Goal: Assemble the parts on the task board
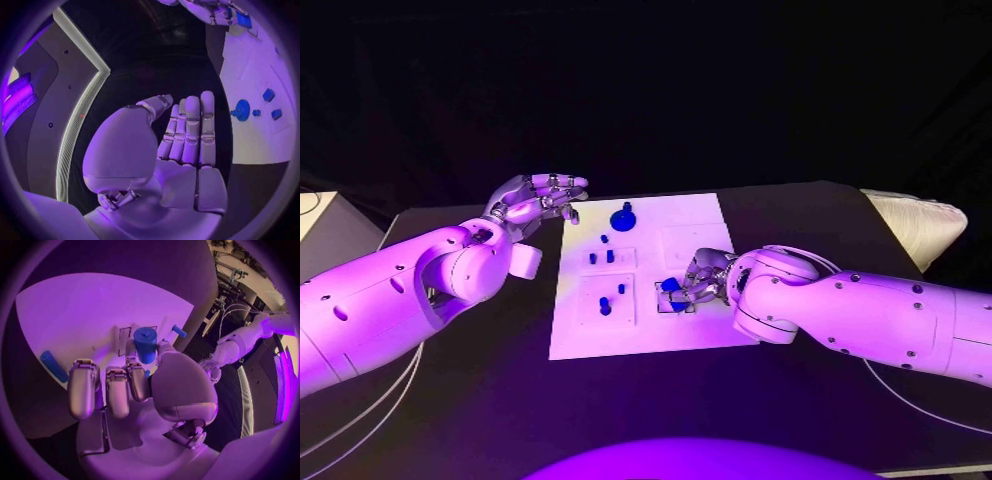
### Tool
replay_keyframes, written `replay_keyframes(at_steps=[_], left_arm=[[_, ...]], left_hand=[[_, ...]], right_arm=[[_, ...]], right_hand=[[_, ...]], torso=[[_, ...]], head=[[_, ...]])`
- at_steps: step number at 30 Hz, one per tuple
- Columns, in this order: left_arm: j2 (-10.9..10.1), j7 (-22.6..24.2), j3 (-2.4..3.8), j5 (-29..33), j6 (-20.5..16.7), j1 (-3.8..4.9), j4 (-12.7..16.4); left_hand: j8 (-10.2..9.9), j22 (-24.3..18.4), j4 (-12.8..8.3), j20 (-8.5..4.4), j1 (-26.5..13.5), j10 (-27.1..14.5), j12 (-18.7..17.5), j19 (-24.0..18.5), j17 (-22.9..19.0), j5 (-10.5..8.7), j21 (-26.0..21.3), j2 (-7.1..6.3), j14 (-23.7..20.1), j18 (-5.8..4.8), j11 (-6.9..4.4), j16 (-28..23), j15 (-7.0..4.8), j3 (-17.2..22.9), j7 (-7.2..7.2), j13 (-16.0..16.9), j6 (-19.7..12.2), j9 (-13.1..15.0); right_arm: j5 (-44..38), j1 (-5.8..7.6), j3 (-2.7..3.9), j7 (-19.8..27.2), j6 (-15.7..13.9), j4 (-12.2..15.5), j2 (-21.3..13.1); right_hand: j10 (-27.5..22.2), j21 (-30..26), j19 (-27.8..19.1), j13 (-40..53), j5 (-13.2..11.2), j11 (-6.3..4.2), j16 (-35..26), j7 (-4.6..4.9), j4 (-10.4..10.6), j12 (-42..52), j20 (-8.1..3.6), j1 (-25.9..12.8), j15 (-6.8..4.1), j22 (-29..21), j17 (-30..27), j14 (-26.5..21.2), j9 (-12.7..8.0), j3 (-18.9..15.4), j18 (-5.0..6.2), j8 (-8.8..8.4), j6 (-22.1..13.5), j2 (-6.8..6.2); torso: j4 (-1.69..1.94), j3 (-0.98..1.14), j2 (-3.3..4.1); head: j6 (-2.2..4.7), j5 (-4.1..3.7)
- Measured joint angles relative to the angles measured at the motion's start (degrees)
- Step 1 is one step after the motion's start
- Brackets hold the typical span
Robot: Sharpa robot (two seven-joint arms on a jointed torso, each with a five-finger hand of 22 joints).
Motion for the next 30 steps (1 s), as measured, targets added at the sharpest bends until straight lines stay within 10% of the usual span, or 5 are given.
replay_keyframes(at_steps=[30], left_arm=[[-0.17, -0.16, 0.00, 0.00, 0.10, 0.00, 0.23]], left_hand=[[0.00, -0.04, 0.16, 0.00, 0.00, -0.21, 0.00, 0.00, 0.00, 0.00, 0.00, 0.00, 0.00, 0.00, 0.21, 0.00, 0.00, 0.16, 0.00, -0.02, 0.00, 0.00]], right_arm=[[-1.94, -0.51, 0.05, -0.40, -0.41, -1.69, 2.00]], right_hand=[[0.00, 0.00, 0.00, -0.02, -5.58, 0.01, 0.00, -0.39, -2.07, -0.45, 0.00, -4.65, 0.00, -0.02, 0.00, 0.00, 0.95, 2.02, 0.00, -0.29, 0.97, -0.36]], torso=[[-0.06, 0.04, -0.01]], head=[[-0.40, 0.72]])
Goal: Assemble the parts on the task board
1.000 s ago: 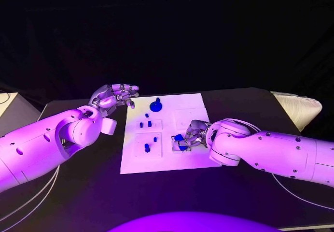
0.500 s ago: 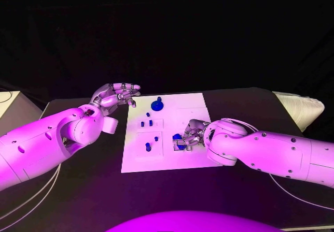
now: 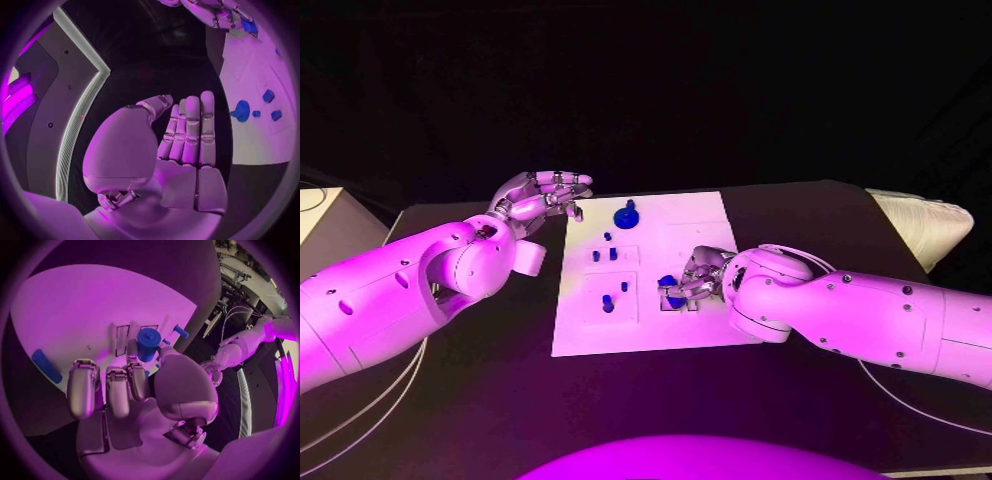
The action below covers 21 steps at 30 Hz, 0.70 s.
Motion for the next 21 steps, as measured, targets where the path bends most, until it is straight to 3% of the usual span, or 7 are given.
replay_keyframes(at_steps=[2, 5, 10, 21], left_arm=[[0.00, -0.01, 0.00, 0.00, 0.01, 0.00, 0.00], [0.00, -0.02, 0.00, 0.00, 0.01, 0.00, 0.00], [0.00, -0.04, 0.00, 0.00, 0.02, 0.00, 0.00], [-0.04, -0.07, 0.00, 0.00, 0.04, 0.00, -0.02]], left_hand=[[0.00, 0.00, 0.00, 0.00, 0.00, 0.00, 0.00, 0.00, 0.00, 0.00, 0.00, 0.00, 0.00, 0.00, 0.00, 0.00, 0.00, 0.00, 0.00, 0.00, 0.00, 0.00], [0.00, 0.00, 0.00, 0.00, 0.00, 0.00, 0.00, 0.00, 0.00, 0.00, 0.00, 0.00, 0.00, 0.00, 0.00, 0.00, 0.00, 0.00, 0.00, 0.00, 0.00, 0.00], [0.00, 0.00, 0.00, 0.00, 0.00, 0.00, 0.00, 0.00, 0.00, 0.00, 0.00, 0.00, 0.00, 0.00, 0.00, 0.00, 0.00, 0.00, 0.00, 0.00, 0.00, 0.00], [0.00, -0.06, 0.00, 0.00, 0.00, 0.00, 0.00, 0.00, 0.00, 0.00, 0.00, 0.00, 0.00, 0.00, 0.00, 0.00, 0.00, 0.00, 0.00, -0.01, 0.00, -0.06]], right_arm=[[-0.01, -0.04, -0.04, -0.05, 0.01, -0.01, 0.00], [-0.01, -0.12, -0.07, -0.07, 0.04, 0.03, -0.02], [0.02, -0.14, -0.08, -0.04, 0.06, 0.40, -0.26], [-0.06, -0.16, -0.08, 0.23, 0.05, 1.51, -1.62]], right_hand=[[0.00, 0.00, 0.00, 0.00, -4.62, -0.01, 0.00, -0.20, -0.35, -0.17, 0.00, -1.87, 0.00, 0.00, 0.00, 0.00, 0.58, -1.32, 0.00, 0.01, 0.20, 0.01], [-0.01, 0.00, 0.00, 0.00, -8.88, -0.01, 0.00, -0.36, -0.11, -0.22, 0.00, -3.96, 0.00, 0.00, 0.00, 0.00, 1.12, -3.67, 0.00, 0.01, 0.36, -0.13], [-0.01, 0.00, 0.00, -0.01, -13.35, -0.02, 0.00, -0.38, -0.03, -0.52, 0.00, -6.81, 0.00, 0.00, 0.00, 0.00, 1.85, -6.60, 0.00, 0.01, 0.38, -0.89], [-0.01, 0.00, 0.00, -0.01, -13.99, -0.02, 0.00, -0.23, 0.04, -0.52, 0.00, -7.41, 0.00, 0.04, 0.00, 0.00, 2.05, -6.95, 0.00, 0.01, 0.22, -1.03]], torso=[[-0.01, 0.02, -0.01], [-0.02, 0.02, -0.01], [-0.02, 0.02, -0.01], [0.00, 0.03, -0.01]], head=[[0.03, -0.03], [0.05, -0.06], [0.09, -0.13], [-0.07, -0.12]])
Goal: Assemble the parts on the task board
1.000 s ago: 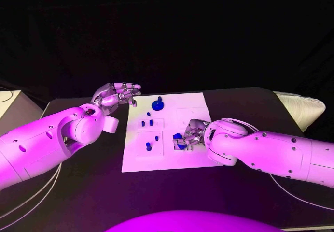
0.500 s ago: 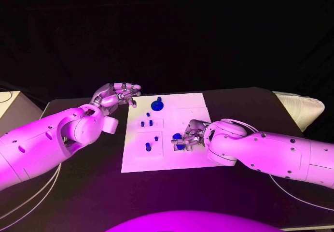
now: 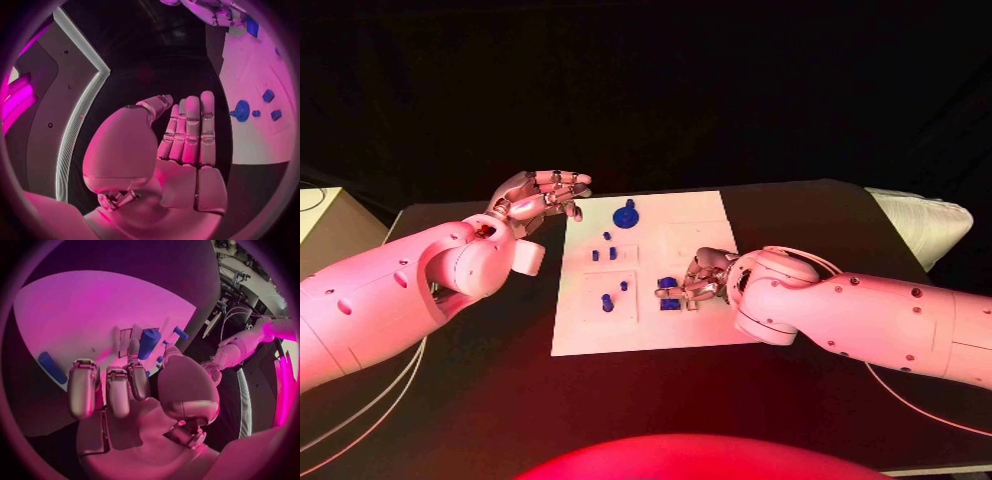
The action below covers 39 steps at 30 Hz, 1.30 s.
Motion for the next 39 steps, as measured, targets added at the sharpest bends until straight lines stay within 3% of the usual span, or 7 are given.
replay_keyframes(at_steps=[4, 13, 16, 19, 24, 29, 39], left_arm=[[-0.02, -0.01, 0.00, 0.00, 0.01, 0.00, -0.01], [-0.08, -0.02, 0.00, 0.00, 0.01, 0.00, -0.07], [-0.05, -0.02, 0.00, 0.00, 0.02, 0.00, -0.12], [-0.01, -0.02, 0.00, 0.00, 0.02, 0.00, -0.18], [0.10, -0.02, 0.00, 0.00, 0.03, -0.01, -0.27], [0.16, -0.02, 0.00, 0.00, 0.04, -0.02, -0.37], [0.56, -0.02, 0.00, 0.00, 0.09, -0.08, -0.48]], left_hand=[[0.00, 0.00, 0.00, 0.00, 0.00, 0.00, 0.00, 0.00, 0.00, 0.00, 0.00, 0.00, 0.00, 0.00, 0.00, 0.00, 0.00, 0.00, 0.00, 0.00, 0.00, 0.00], [0.00, 0.00, 0.00, 0.00, 0.00, 0.00, 0.00, 0.00, 0.00, 0.00, 0.00, 0.00, 0.00, 0.00, 0.00, 0.00, 0.00, 0.00, 0.00, 0.00, 0.00, 0.00], [0.00, 0.00, 0.00, 0.00, 0.00, 0.00, 0.00, 0.00, 0.00, 0.00, 0.00, 0.00, 0.00, 0.00, 0.00, 0.00, 0.00, 0.00, 0.00, 0.00, 0.00, 0.00], [0.00, 0.00, 0.00, 0.00, 0.00, 0.00, 0.00, 0.00, 0.00, 0.00, 0.00, 0.00, 0.00, 0.00, 0.00, 0.00, 0.00, 0.00, 0.00, 0.04, 0.00, 0.00], [0.00, 0.01, 0.00, 0.00, 0.00, 0.00, 0.00, 0.00, 0.00, 0.00, 0.00, 0.00, 0.00, 0.00, 0.00, 0.00, 0.00, 0.00, 0.00, 0.04, 0.00, 0.00], [0.00, 0.01, 0.00, 0.00, 0.00, 0.00, 0.00, 0.00, 0.00, 0.00, 0.00, 0.00, 0.00, 0.00, 0.00, 0.00, 0.00, 0.00, 0.00, 0.04, 0.00, 0.01], [0.00, 0.01, 0.00, 0.00, 0.00, 0.00, 0.00, 0.00, 0.00, 0.00, 0.00, 0.00, 0.00, 0.00, 0.00, 0.00, 0.00, 0.00, 0.00, 0.03, 0.00, 0.01]], right_arm=[[-0.20, -0.01, 0.00, 0.45, -0.22, 1.00, -1.32], [0.19, 0.12, 0.11, 4.45, -2.90, 3.66, -5.51], [1.64, 0.53, 0.24, 7.59, -4.66, 4.26, -7.22], [3.82, 1.18, 0.35, 10.95, -6.08, 4.62, -9.05], [7.29, 2.48, 0.49, 14.94, -6.93, 4.58, -12.43], [8.65, 3.14, 0.52, 16.23, -6.02, 4.60, -14.61], [5.99, 2.22, 0.33, 15.80, -4.45, 6.15, -13.20]], right_hand=[[0.00, 0.00, 0.00, 0.00, 0.68, 0.00, 0.00, 0.00, -0.28, 0.00, 0.00, 2.18, 0.00, 0.00, 0.00, 0.00, 0.39, 0.28, 0.00, 0.00, 0.00, 2.09], [0.00, 0.29, 0.00, 0.01, 5.77, 0.00, 0.00, 0.51, -0.48, 0.00, 0.00, 14.04, 0.00, -0.01, 0.00, 0.00, 0.10, 0.97, -0.89, -1.61, -0.91, 2.93], [0.15, 0.29, 0.00, 0.08, 6.79, 0.60, 0.00, 1.44, -0.45, 0.02, 0.00, 17.07, 0.05, -0.01, 0.00, 0.00, -1.30, 2.26, -0.89, -4.24, -2.50, 3.58], [0.09, 0.29, -0.01, 0.54, 4.02, 1.56, 0.00, 2.41, -0.53, 0.39, 0.92, 21.06, 1.05, -0.01, 0.00, -0.01, -4.18, 5.32, -0.88, -8.55, -3.86, 4.06], [-0.11, 1.02, 0.01, 0.30, 3.54, 1.76, 0.23, 2.64, -0.62, 2.05, 1.05, 23.54, 1.23, -0.02, 0.00, -0.01, -6.30, 7.63, -0.89, -10.71, -2.03, 3.64], [-0.09, 1.84, 0.01, -0.25, 0.83, 1.66, 0.39, 1.69, -0.66, 3.42, 1.05, 25.02, 1.23, -0.02, 0.05, -0.01, -6.93, 8.09, -0.89, -10.59, 1.69, 2.13], [0.10, 3.33, 0.01, 0.02, -3.79, -0.94, 0.69, -1.00, -0.72, 6.71, -0.43, 28.20, -0.84, -0.03, 0.04, -0.01, -2.72, 10.53, -0.89, -4.11, 5.32, -1.05]], torso=[[0.00, 0.00, -0.01], [-0.07, 0.01, -0.08], [-0.07, 0.01, -0.09], [-0.10, 0.02, -0.14], [-0.19, 0.02, -0.16], [-0.33, 0.05, -0.21], [-0.47, 0.16, -0.21]], head=[[-0.04, 0.08], [0.08, 0.31], [0.19, 0.31], [0.29, 0.27], [0.44, 0.12], [0.48, 0.08], [0.42, 0.01]])
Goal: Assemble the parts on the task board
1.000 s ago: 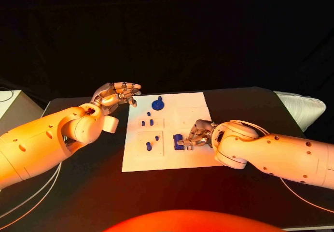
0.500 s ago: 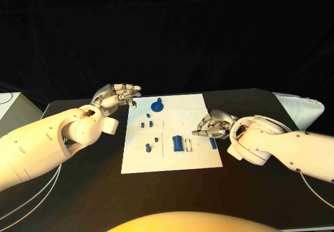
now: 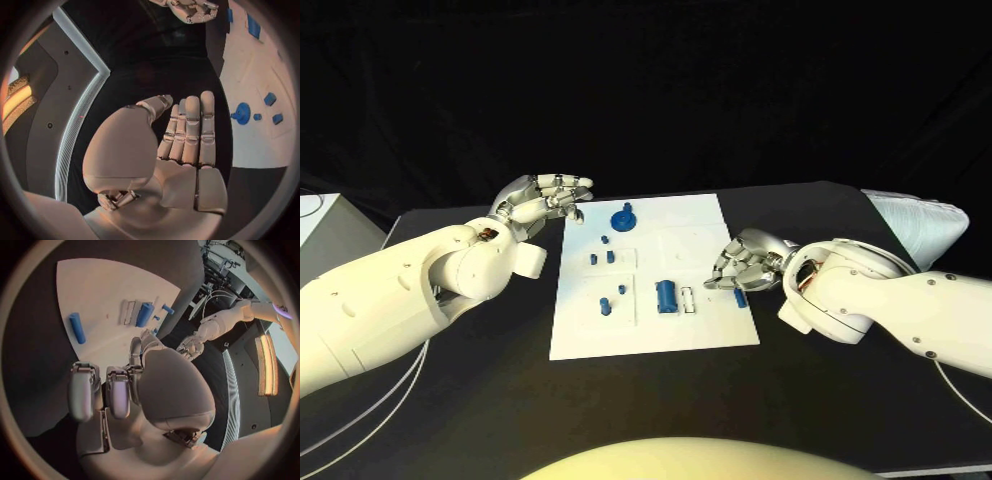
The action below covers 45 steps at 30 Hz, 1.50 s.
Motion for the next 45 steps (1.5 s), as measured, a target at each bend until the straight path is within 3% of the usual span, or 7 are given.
replay_keyframes(at_steps=[5, 6, 12, 14, 28, 45], left_arm=[[0.00, 0.00, 0.00, 0.00, 0.03, -0.06, -0.03], [0.00, 0.00, 0.00, 0.00, 0.03, -0.06, -0.03], [-0.01, 0.00, -0.01, -0.01, 0.06, -0.10, -0.04], [-0.01, 0.00, -0.01, -0.01, 0.07, -0.10, -0.03], [-0.09, -0.02, -0.01, -0.02, 0.15, -0.11, 0.00], [-0.24, -0.04, -0.01, -0.04, 0.27, -0.11, 0.01]], left_hand=[[0.00, 0.00, 0.00, 0.00, 0.00, 0.00, 0.00, 0.00, 0.00, 0.00, 0.00, 0.00, 0.00, 0.00, 0.00, 0.00, 0.00, 0.00, 0.00, 0.00, 0.00, 0.00], [0.00, 0.00, 0.00, 0.00, 0.00, 0.00, 0.00, 0.00, 0.00, 0.00, 0.00, 0.00, 0.00, 0.00, 0.00, 0.00, 0.00, 0.00, 0.00, 0.00, 0.00, 0.00], [0.00, 0.00, 0.00, 0.00, 0.00, 0.00, 0.00, 0.00, 0.00, 0.00, 0.00, 0.00, 0.00, 0.00, 0.00, 0.00, 0.00, 0.00, 0.00, -0.01, 0.00, 0.00], [0.00, 0.00, 0.00, 0.00, 0.00, 0.00, 0.00, 0.00, 0.00, 0.00, 0.00, 0.00, 0.00, 0.00, 0.00, 0.00, 0.00, 0.00, 0.00, -0.01, 0.00, 0.00], [0.00, 0.00, 0.00, 0.00, 0.00, 0.00, 0.00, 0.00, 0.00, 0.00, 0.00, 0.00, 0.00, 0.00, 0.00, 0.00, 0.00, 0.00, 0.00, -0.02, 0.00, 0.00], [0.00, 0.01, 0.00, 0.00, 0.00, 0.00, 0.00, 0.00, 0.00, 0.00, 0.00, 0.00, 0.00, 0.00, 0.00, 0.00, 0.00, 0.00, 0.00, -0.02, 0.00, 0.01]], right_arm=[[-3.05, -1.39, -0.14, -1.68, -1.46, 0.23, 2.06], [-3.62, -1.65, -0.16, -2.06, -1.88, 0.20, 2.45], [-7.35, -3.05, -0.23, -4.52, -4.61, -0.30, 4.67], [-8.37, -3.34, -0.23, -5.17, -5.21, -0.51, 5.33], [-12.73, -5.15, -0.36, -7.29, -6.04, -1.91, 9.06], [-15.59, -5.53, -0.31, -8.08, -5.70, -3.92, 11.02]], right_hand=[[0.00, 1.03, -0.08, 0.02, -3.02, -0.61, 0.00, -0.32, 0.12, 1.60, -0.53, 0.40, -0.41, 0.00, 0.00, 0.00, 1.72, 1.64, -0.05, 2.28, -0.32, -0.40], [0.00, 1.12, -0.08, 0.03, -3.13, -0.61, 0.00, -0.31, 0.17, 1.60, -0.53, 0.40, -0.41, 0.00, 0.00, 0.00, 2.04, 1.75, -0.62, 2.74, -0.33, -0.40], [0.03, 1.99, -0.07, 0.01, -3.13, -0.98, -0.01, -0.84, 0.14, 1.97, -0.54, 0.00, -0.73, -0.01, -0.01, -0.09, 6.49, 3.96, -0.62, 7.17, -1.26, -1.29], [0.00, 2.23, 0.10, 0.01, -3.13, -1.02, -0.01, -0.92, 0.10, 1.97, -0.71, -0.11, -0.82, -0.01, -0.01, 0.00, 7.31, 4.21, -0.62, 7.93, -1.35, -1.40], [0.00, 2.66, 0.10, 0.01, -3.42, -1.01, -0.01, -1.11, -0.14, 2.19, -0.71, -0.20, -0.81, -0.01, -0.02, 0.00, 8.52, 4.44, -0.61, 8.76, -1.57, -1.92], [0.00, 2.66, 0.10, 0.00, -3.46, -1.01, -0.01, -1.11, 0.03, 2.19, -0.70, -0.43, -0.81, 0.03, -0.02, 0.00, 8.81, 4.60, -0.58, 9.12, -1.59, -2.14]], torso=[[0.07, -0.04, 0.02], [0.07, -0.07, 0.03], [0.12, -0.12, 0.06], [0.11, -0.12, 0.07], [0.03, -0.15, 0.06], [0.09, -0.14, 0.01]], head=[[-0.11, -0.02], [-0.15, -0.02], [-0.43, 0.04], [-0.54, 0.07], [-1.03, 0.24], [-0.98, 0.31]])
